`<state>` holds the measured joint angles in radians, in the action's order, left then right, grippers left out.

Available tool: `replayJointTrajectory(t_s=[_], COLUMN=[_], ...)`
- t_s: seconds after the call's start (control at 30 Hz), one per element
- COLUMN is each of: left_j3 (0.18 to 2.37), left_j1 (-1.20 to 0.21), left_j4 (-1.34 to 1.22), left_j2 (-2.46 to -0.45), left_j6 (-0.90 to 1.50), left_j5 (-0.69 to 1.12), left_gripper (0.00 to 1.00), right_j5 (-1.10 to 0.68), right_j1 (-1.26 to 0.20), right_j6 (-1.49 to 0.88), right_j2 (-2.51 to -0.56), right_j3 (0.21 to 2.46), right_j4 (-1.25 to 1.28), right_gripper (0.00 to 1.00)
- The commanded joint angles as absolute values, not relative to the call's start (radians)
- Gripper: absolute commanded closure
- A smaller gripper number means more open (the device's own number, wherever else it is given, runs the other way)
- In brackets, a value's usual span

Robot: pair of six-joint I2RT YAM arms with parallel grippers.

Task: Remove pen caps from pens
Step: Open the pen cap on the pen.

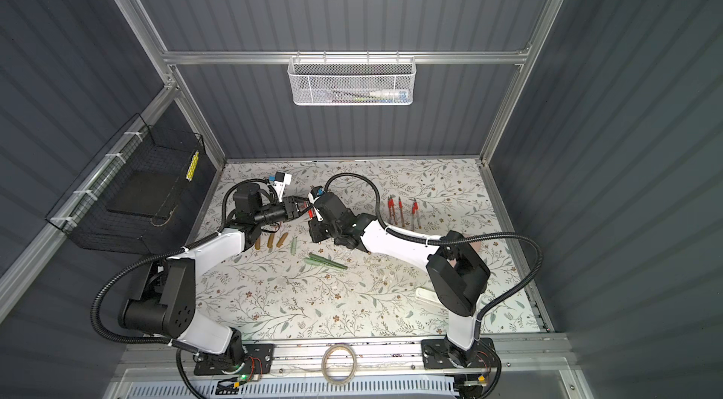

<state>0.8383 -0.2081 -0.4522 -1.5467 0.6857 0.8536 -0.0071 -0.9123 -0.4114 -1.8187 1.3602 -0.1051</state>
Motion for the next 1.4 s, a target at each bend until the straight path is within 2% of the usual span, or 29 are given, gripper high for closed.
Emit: replayJointTrajectory(t_s=[0.0,0.3,0.4,0.53,0.57,0.77,0.9,1.13,1.37], left_j3=[0.853,0.858,0.858,0.853,0.853,0.863,0.896,0.997,1.031], left_j1=[-0.207,-0.203,-0.201,-0.201,-0.201,-0.197,-0.161,-0.017,-0.023], left_j4=[-0.443,-0.433,-0.431,-0.431,-0.430,-0.413,-0.397,-0.276,-0.133], left_j2=[-1.522,-1.518,-1.517,-1.516,-1.516,-1.513,-1.518,-1.540,-1.592], left_j6=[0.679,0.666,0.666,0.661,0.658,0.646,0.652,0.631,0.549], left_j5=[0.864,0.865,0.864,0.864,0.864,0.864,0.854,0.773,0.707], left_gripper=[0.68,0.71,0.79,0.98,1.00,1.00,1.00,1.00,1.00], right_j5=[-0.020,-0.024,-0.019,-0.019,-0.021,-0.025,-0.040,-0.010,0.070], right_j1=[-0.909,-0.910,-0.910,-0.910,-0.910,-0.910,-0.922,-0.991,-0.992], right_j6=[-0.416,-0.422,-0.423,-0.423,-0.423,-0.430,-0.476,-0.539,-0.544], right_j2=[-1.807,-1.811,-1.807,-1.801,-1.799,-1.794,-1.762,-1.668,-1.558], right_j3=[1.341,1.330,1.321,1.319,1.320,1.303,1.187,0.966,0.869], right_j4=[-0.106,-0.108,-0.108,-0.107,-0.107,-0.101,-0.026,0.043,-0.001], right_gripper=[1.00,1.00,1.00,1.00,1.00,1.00,1.00,1.00,1.00])
